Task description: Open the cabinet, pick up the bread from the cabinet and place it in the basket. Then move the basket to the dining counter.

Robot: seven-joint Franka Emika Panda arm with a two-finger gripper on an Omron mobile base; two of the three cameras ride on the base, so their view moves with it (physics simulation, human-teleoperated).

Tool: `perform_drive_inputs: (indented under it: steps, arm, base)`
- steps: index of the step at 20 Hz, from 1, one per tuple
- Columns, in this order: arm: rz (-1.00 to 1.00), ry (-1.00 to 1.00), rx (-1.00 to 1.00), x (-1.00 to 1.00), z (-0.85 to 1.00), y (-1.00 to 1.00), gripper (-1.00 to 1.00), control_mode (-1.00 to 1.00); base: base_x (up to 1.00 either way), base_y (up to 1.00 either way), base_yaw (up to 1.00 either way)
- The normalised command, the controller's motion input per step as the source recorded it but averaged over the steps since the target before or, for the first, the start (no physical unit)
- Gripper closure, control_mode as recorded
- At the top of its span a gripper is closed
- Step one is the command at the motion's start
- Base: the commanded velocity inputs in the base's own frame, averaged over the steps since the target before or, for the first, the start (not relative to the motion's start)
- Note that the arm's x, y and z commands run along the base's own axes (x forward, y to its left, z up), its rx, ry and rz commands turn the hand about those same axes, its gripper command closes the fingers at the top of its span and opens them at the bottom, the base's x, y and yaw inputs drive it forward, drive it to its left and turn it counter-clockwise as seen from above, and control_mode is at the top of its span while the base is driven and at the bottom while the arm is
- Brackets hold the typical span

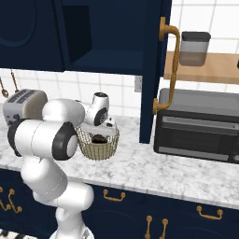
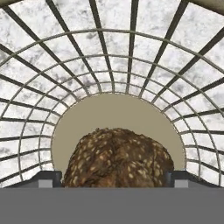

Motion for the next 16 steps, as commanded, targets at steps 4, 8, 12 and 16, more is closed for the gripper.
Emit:
perform_drive_inputs:
  steps: [4, 8, 12, 16]
  arm:
    - [0.00, 0.01, 0.00, 0.39, -0.48, 0.00, 1.00, -1.00]
    - [0.00, 0.00, 0.00, 0.20, -0.31, 0.00, -1.00, -1.00]
    - [0.00, -0.01, 0.00, 0.00, -0.01, 0.01, -1.00, -1.00]
    - [-0.01, -0.03, 0.00, 0.00, 0.01, 0.00, -1.00, -1.00]
  base:
    - [0.00, 0.00, 0.00]
    - [0.00, 0.00, 0.00]
    - [0.00, 0.00, 0.00]
    - [0.00, 0.00, 0.00]
